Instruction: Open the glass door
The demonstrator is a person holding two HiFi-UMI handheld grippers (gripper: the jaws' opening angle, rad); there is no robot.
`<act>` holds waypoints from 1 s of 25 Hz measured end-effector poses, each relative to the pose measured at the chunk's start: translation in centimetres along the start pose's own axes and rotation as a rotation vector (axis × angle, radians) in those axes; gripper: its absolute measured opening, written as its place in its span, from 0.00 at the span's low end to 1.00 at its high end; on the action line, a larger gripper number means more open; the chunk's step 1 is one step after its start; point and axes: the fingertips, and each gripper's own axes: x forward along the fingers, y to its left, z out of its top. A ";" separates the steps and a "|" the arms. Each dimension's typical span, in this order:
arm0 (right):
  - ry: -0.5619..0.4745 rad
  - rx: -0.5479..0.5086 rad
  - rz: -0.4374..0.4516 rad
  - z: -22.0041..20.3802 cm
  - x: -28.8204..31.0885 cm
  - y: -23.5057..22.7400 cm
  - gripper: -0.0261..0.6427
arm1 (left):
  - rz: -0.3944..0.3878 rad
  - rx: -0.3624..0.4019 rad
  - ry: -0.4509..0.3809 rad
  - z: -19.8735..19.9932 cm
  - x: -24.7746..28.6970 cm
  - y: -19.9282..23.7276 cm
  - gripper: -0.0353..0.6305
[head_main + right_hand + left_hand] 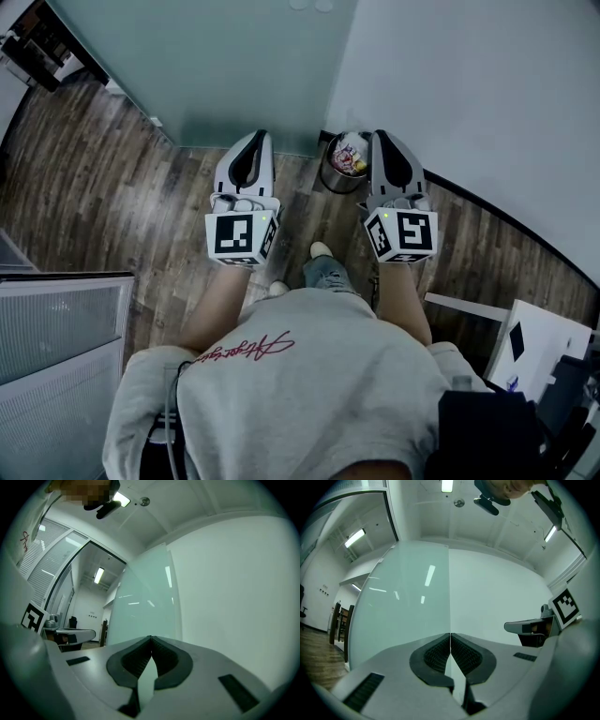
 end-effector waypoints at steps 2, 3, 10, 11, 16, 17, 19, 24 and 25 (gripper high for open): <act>-0.001 0.000 -0.003 0.0 -0.2 -0.1 0.06 | -0.004 0.003 -0.002 0.1 0.0 -0.4 0.08; 0.000 -0.002 -0.002 -0.1 -0.3 0.0 0.06 | -0.006 0.004 -0.002 0.1 0.0 -0.5 0.08; 0.010 -0.018 0.008 -0.5 -0.7 0.7 0.06 | 0.001 0.000 -0.006 0.0 -0.5 -0.7 0.08; 0.010 -0.019 0.007 -0.4 -0.7 0.7 0.06 | 0.001 0.001 -0.008 0.1 -0.5 -0.7 0.08; 0.011 -0.018 0.006 -0.4 -0.7 0.6 0.06 | 0.004 0.000 -0.011 0.2 -0.5 -0.8 0.08; 0.012 -0.018 0.006 -0.4 -0.7 0.5 0.06 | 0.002 0.000 -0.011 0.1 -0.3 -0.9 0.08; 0.013 -0.018 0.004 -0.5 -0.7 0.3 0.06 | -0.002 -0.006 -0.013 0.1 -0.2 -1.1 0.08; 0.013 -0.019 0.003 -0.6 -0.8 0.4 0.06 | -0.006 -0.005 -0.019 0.2 -0.2 -1.3 0.08; 0.013 -0.019 0.003 -0.6 -0.8 0.4 0.06 | -0.008 -0.003 -0.019 0.1 -0.1 -1.4 0.08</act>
